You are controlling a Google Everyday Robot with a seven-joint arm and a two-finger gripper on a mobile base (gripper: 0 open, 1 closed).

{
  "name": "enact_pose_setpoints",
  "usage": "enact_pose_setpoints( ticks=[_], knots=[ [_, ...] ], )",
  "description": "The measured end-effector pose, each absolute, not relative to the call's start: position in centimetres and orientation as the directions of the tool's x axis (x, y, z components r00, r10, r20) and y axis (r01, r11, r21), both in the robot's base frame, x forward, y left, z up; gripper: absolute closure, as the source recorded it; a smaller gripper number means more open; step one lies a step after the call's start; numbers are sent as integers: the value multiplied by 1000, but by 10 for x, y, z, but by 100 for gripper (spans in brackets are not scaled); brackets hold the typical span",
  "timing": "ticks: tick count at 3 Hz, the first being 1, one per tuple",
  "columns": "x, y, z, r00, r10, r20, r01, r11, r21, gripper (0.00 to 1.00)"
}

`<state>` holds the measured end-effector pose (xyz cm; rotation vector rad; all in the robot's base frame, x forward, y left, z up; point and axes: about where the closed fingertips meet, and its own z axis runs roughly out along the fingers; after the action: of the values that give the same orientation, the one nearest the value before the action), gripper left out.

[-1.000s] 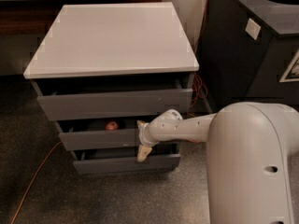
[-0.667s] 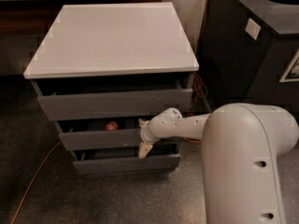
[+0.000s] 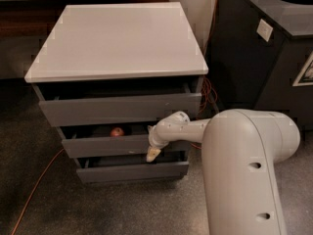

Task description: Pick rxbar blueberry from middle drawer and place on counter

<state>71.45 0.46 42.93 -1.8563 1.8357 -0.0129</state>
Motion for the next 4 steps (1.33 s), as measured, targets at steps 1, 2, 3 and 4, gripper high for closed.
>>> enact_pose_setpoints(
  ticks=[1,2,3,4],
  knots=[
    [713,2,425,47,-933,-357,-937,83,-341,38],
    [700,-4,424,17,-930,-366,-941,109,-320,69],
    [675,-7,428,10,-924,-381,-946,116,-304,98],
    [660,-7,429,11,-921,-388,-949,113,-296,100]
  ],
)
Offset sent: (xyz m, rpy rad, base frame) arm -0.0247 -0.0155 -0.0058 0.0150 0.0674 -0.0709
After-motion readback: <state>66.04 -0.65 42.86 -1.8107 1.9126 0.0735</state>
